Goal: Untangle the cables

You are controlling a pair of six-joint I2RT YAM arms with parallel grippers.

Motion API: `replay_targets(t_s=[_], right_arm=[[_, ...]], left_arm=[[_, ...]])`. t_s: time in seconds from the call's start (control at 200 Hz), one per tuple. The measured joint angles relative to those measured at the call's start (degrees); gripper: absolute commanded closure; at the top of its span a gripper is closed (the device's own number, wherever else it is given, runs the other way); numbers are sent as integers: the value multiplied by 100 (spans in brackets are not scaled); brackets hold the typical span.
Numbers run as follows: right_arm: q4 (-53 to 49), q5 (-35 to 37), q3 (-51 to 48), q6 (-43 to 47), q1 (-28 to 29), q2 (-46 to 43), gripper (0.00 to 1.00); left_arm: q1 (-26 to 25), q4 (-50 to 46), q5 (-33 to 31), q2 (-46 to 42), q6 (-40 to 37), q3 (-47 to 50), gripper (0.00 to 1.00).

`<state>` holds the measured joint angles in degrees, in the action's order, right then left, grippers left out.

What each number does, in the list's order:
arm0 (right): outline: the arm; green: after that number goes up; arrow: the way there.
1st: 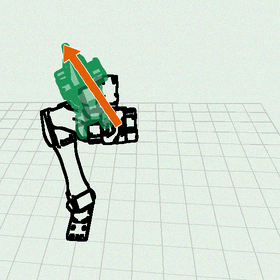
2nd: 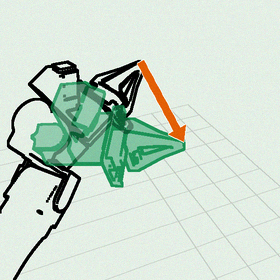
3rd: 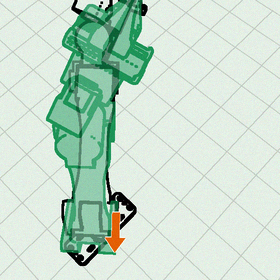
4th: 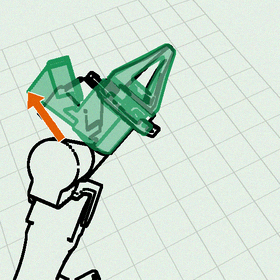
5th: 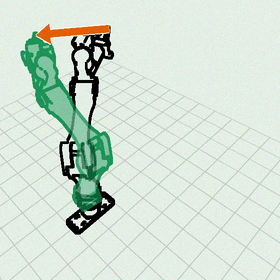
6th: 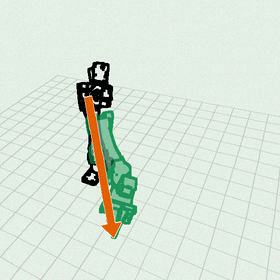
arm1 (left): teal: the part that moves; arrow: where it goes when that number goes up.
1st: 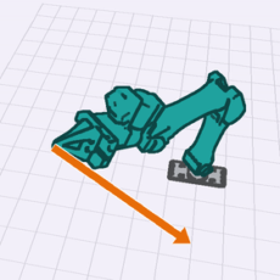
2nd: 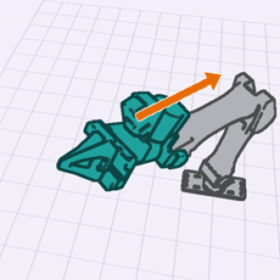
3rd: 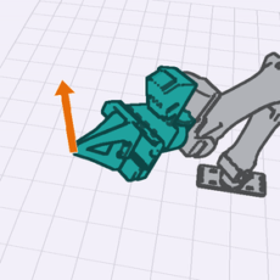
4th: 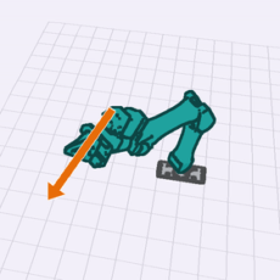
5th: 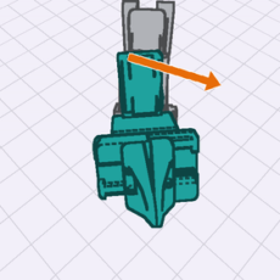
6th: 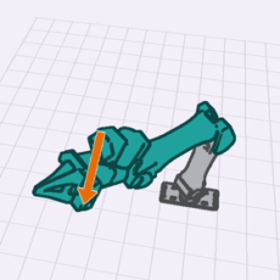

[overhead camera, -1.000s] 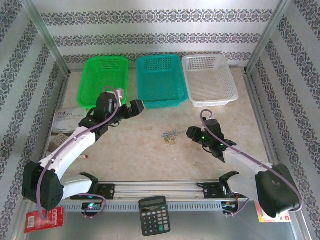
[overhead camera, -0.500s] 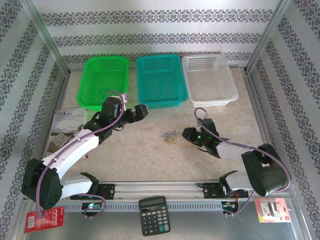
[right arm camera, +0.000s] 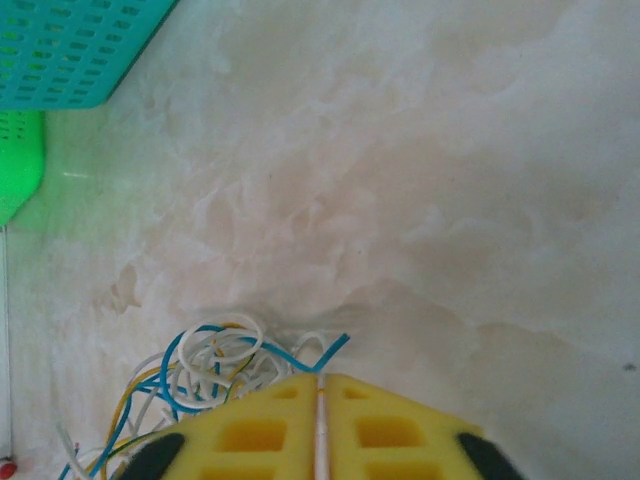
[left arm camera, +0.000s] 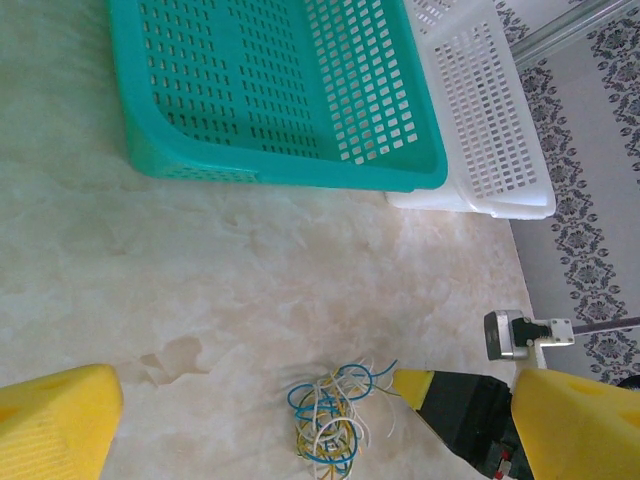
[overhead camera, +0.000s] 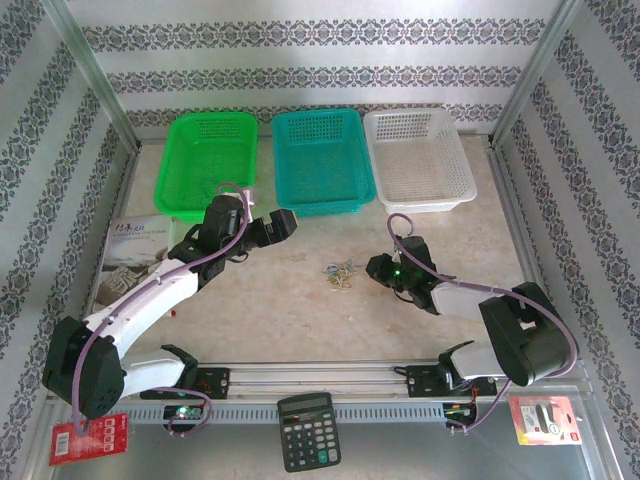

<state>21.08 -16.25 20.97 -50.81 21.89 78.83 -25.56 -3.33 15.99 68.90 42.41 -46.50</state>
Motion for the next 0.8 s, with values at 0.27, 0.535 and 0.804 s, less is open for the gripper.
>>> replay_targets(t_s=[0.27, 0.535, 0.804], right_arm=[[-11, -240, 365, 214, 138, 4, 100], [-267, -289, 1137, 538, 922, -737, 100], [-619, -15, 1239, 732, 901, -946, 70]], left_arm=[[0, 0, 0, 0, -2, 0, 0], [0, 66, 28, 0, -13, 105, 0], [-33, 258, 208, 72, -55, 378, 0]])
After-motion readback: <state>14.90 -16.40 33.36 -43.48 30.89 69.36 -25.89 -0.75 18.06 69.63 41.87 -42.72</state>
